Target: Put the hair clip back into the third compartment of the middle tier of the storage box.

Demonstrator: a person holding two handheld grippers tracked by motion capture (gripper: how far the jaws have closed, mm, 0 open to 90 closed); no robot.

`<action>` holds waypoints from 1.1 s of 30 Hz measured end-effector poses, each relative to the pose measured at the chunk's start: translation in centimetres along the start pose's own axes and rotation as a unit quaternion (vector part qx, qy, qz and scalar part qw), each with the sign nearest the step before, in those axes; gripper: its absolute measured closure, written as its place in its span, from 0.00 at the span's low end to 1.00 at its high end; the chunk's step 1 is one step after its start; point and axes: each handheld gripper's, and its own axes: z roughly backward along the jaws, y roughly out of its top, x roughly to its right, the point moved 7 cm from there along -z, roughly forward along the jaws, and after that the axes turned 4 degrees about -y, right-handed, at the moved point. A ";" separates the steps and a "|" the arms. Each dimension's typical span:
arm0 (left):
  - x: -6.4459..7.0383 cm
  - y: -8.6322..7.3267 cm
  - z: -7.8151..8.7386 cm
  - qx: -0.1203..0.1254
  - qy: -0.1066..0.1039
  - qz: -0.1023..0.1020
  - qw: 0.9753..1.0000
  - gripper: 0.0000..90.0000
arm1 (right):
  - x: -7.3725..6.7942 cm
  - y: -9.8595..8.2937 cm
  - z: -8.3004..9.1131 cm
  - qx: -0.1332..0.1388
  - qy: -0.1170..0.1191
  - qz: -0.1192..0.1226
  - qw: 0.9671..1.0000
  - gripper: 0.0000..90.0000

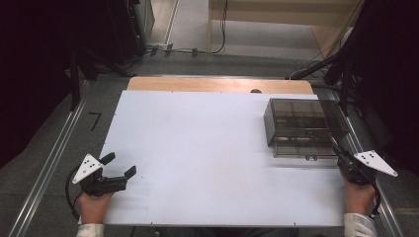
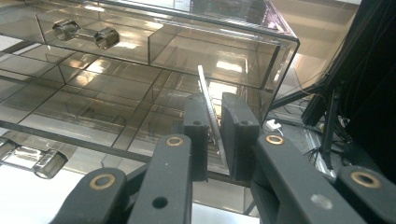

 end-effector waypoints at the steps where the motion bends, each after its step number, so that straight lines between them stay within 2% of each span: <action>1: 0.0 0.0 0.0 0.000 0.000 0.000 1.000 0.04 | 0.0 0.0 0.0 0.001 0.000 0.001 1.000 0.87; 5: 0.0 0.0 0.0 0.001 0.000 0.000 1.000 0.04 | 0.0 0.0 -0.1 0.001 -0.002 0.000 1.000 0.83; 17: 0.0 0.0 0.0 0.001 0.000 0.000 1.000 0.04 | -0.1 0.0 0.0 0.003 -0.001 0.001 1.000 0.83; 33: 0.0 0.0 0.0 0.001 0.000 0.000 1.000 0.04 | -0.3 0.3 0.6 0.015 0.016 0.002 1.000 0.82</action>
